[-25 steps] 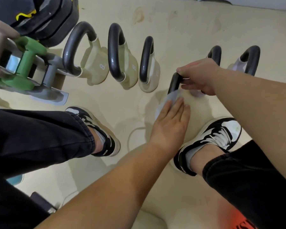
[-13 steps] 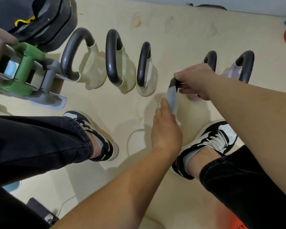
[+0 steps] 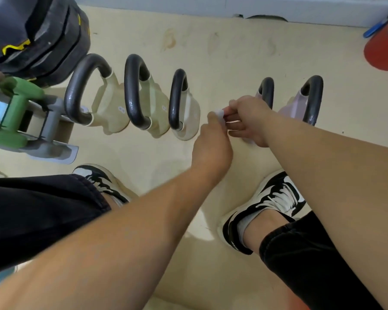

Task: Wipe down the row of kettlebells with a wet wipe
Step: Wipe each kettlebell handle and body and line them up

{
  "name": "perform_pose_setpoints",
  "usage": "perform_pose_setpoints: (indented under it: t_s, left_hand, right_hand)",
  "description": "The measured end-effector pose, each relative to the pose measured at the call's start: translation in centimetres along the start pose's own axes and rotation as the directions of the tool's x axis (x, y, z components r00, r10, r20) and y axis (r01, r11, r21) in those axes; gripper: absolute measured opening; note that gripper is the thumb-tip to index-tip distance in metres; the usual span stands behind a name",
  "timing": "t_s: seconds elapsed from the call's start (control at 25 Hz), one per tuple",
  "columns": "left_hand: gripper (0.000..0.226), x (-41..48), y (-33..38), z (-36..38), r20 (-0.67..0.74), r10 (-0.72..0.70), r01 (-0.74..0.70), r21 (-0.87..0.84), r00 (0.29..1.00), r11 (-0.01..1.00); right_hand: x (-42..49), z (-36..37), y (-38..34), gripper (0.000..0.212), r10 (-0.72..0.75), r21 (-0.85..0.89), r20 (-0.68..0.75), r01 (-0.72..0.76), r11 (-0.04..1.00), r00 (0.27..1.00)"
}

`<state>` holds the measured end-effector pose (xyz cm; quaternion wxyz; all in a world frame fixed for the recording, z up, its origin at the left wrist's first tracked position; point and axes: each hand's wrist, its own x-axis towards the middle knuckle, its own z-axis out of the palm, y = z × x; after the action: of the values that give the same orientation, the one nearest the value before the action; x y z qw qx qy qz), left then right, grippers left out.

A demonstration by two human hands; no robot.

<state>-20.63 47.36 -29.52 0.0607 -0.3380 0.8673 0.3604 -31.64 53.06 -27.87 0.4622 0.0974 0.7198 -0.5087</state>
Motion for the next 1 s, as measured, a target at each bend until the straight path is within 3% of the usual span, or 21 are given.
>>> perform_pose_setpoints:
  t_s: [0.16,0.28,0.4,0.52,0.6,0.72,0.8,0.88,1.0]
  left_hand:
    - [0.065,-6.1,-2.6,1.4,-0.067,0.01,-0.018,-0.112,0.998,0.994]
    - [0.055,-5.2,-1.6,1.4,-0.077,-0.05,0.044,-0.077,0.996,0.996]
    - [0.033,1.3,0.7,-0.1,0.067,-0.128,0.125,0.035,0.99,0.992]
    - [0.032,4.8,3.4,-2.9,0.279,-0.134,0.036,0.329,0.951,0.943]
    - [0.034,3.9,3.6,-2.4,0.236,-0.063,-0.05,0.445,0.97,0.894]
    - [0.056,0.6,1.5,-0.3,0.06,0.064,-0.081,0.355,0.996,0.931]
    - [0.078,-1.9,-1.3,0.6,0.081,0.156,-0.173,0.275,0.984,0.946]
    - [0.081,-5.1,-3.9,0.5,0.05,0.205,-0.209,0.096,0.978,0.973]
    - [0.071,-8.0,-5.8,1.0,0.007,0.211,-0.211,0.084,0.977,0.974]
  right_hand:
    - [-0.3,0.4,-0.5,0.036,0.009,-0.053,0.007,-0.009,0.999,1.0]
    - [-0.4,0.8,-0.7,0.028,-0.001,-0.055,-0.008,0.001,0.998,1.0]
    - [-0.3,0.5,-0.3,0.026,0.035,0.034,-0.028,-0.034,0.999,0.999]
    - [-0.8,0.7,-0.3,0.023,0.077,0.154,-0.041,-0.07,0.986,0.996]
    - [-1.3,0.9,-0.3,0.026,0.084,0.151,-0.069,-0.073,0.986,0.994]
    - [-1.7,1.2,0.0,0.026,0.111,0.109,-0.098,-0.1,0.989,0.989]
    - [-1.5,1.4,0.3,0.016,0.117,0.085,-0.139,-0.106,0.991,0.983]
    - [-1.4,1.5,0.4,0.019,0.108,0.055,-0.167,-0.1,0.993,0.98]
    - [-1.5,1.5,0.3,0.01,0.058,0.03,-0.175,-0.054,0.998,0.983]
